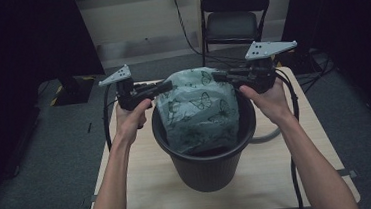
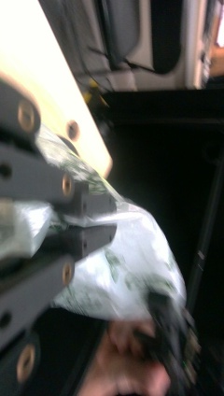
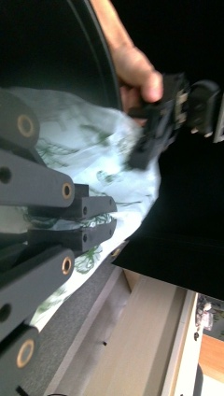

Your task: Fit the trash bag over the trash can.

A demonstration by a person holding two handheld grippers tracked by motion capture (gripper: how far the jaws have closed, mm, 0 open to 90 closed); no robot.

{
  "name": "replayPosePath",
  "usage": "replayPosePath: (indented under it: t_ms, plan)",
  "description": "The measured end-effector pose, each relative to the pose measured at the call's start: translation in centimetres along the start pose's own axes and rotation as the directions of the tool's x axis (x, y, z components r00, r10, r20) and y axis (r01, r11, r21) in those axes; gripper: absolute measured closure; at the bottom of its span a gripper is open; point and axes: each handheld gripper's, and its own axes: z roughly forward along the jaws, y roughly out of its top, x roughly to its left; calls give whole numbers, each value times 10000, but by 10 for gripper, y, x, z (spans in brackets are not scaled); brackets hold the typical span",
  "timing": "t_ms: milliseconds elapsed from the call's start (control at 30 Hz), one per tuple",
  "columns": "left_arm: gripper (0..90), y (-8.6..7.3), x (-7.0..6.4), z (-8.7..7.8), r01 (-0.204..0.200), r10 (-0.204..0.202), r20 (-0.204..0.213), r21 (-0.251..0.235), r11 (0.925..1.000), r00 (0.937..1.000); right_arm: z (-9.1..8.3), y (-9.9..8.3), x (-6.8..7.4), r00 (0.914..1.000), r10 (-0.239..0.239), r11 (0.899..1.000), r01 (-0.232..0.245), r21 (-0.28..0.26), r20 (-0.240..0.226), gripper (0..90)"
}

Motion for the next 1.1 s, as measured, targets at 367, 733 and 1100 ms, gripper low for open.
replayPosePath:
  t_ms: [367, 733, 1100]
  plan:
    - [899, -11, -46, -13, -1199, 1166, 586, 570, 9911, 9914, -14, -24, 2, 9995, -93, 9984, 109, 549, -291, 642]
    - [822, -9, -42, -12, -1090, 996, 1010, 924, 9897, 9899, 15, -6, -25, 9986, 526, 9952, -531, 820, 89, 450]
    - [541, 6, -32, -24, -754, 759, 331, -166, 9970, 9966, 37, -19, -26, 9990, 94, 9698, -196, 2430, 428, 358]
